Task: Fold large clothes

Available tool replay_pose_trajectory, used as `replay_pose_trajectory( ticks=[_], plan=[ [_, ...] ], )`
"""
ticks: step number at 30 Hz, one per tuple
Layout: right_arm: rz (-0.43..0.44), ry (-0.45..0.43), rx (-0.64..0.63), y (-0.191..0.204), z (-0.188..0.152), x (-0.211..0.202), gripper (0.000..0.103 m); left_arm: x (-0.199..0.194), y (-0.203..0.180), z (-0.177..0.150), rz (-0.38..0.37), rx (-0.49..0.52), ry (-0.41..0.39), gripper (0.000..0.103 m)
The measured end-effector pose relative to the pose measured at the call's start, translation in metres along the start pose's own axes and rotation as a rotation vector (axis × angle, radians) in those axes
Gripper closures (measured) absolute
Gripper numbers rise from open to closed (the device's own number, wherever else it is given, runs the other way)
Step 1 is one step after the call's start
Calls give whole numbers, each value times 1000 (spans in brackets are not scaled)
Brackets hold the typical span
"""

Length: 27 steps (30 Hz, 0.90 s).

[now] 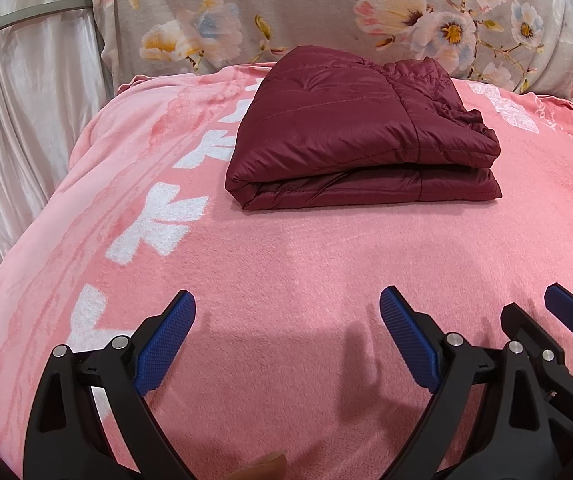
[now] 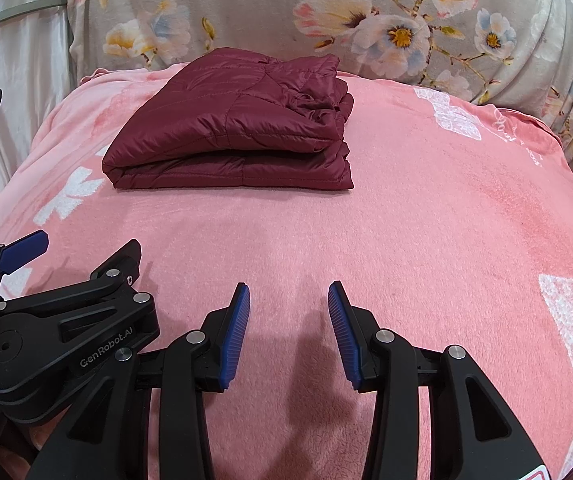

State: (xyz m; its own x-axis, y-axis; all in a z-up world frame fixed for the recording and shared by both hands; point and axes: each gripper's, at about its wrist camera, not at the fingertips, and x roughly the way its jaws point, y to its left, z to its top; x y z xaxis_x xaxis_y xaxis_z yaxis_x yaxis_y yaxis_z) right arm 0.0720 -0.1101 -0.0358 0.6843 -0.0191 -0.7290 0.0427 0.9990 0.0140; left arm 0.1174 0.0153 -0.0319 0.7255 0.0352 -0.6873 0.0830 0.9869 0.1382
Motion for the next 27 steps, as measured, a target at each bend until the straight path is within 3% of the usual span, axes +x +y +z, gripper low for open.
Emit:
replay_pose_trajectory(
  ticks=[27],
  plan=[
    [-1,0,-2,0,0,1,61,0,0,0,0,3,-2,13]
  ],
)
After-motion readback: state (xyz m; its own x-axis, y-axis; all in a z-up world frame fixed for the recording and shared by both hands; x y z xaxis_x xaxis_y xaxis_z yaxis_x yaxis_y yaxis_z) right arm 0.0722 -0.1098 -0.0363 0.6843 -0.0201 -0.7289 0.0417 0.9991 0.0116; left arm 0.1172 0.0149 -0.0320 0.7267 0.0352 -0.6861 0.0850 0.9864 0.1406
